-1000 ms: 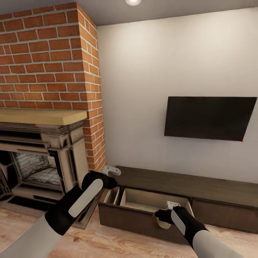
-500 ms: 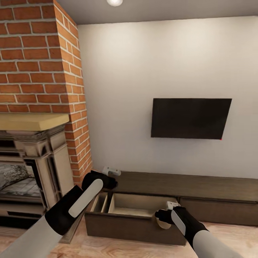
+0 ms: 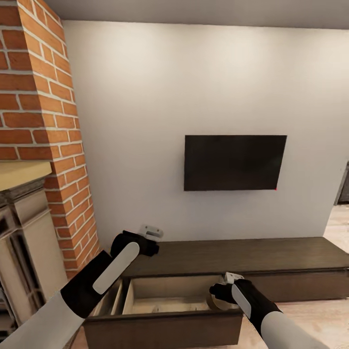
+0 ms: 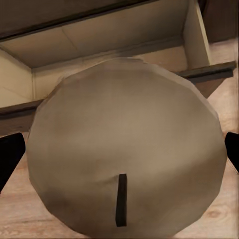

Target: Place each of the two pumpkins and all three candles from the living room inside a cabinet in the living room (use any cabinet), then make sure every cabinet is closed, and position the cauldron so it is next to a table in the living room.

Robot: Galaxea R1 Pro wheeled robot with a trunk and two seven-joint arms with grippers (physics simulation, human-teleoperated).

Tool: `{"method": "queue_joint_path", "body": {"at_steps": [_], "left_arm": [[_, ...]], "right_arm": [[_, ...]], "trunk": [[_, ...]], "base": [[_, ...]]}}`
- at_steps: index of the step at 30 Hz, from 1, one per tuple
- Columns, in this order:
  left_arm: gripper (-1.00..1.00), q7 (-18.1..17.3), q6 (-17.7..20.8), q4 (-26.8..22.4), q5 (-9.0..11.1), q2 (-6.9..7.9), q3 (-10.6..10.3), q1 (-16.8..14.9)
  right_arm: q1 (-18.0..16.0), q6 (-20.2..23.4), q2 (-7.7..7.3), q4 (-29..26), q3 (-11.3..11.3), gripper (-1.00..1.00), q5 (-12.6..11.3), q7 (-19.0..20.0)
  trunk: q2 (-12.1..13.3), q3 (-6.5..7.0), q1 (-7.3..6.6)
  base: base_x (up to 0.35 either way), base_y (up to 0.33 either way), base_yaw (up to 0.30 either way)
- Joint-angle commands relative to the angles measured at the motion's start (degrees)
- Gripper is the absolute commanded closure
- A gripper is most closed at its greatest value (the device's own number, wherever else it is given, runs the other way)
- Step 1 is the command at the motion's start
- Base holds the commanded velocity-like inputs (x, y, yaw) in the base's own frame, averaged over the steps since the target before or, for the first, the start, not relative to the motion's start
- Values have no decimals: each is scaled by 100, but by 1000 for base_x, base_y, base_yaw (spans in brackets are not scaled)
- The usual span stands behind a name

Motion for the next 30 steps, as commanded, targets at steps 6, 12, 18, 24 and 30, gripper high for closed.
{"method": "queue_joint_path", "body": {"at_steps": [6,12,18,24,30], "left_arm": [[-100,59,7,-4,53,4,-13,-4],[-100,59,7,-4,53,6,-13,-4],[-100,59,7,-7,53,8,-13,-4],[-100,67,7,-11,53,6,-13,-4],[-100,68,7,-15,51,8,-13,-4]], "right_arm": [[-3,16,1,-11,38,100,-51,-32],[-3,-13,14,-16,71,100,-43,-38],[-3,-18,20,-17,39,100,-42,-45],[-3,21,36,-16,30,100,-42,-48],[-3,31,45,-14,35,100,-42,-51]], "trunk": [[-3,18,5],[-3,20,5],[-3,21,5],[-3,21,5],[-3,21,5]], "base": [[328,-4,-211],[328,0,-33],[304,0,-4],[246,0,0],[149,0,0]]}}
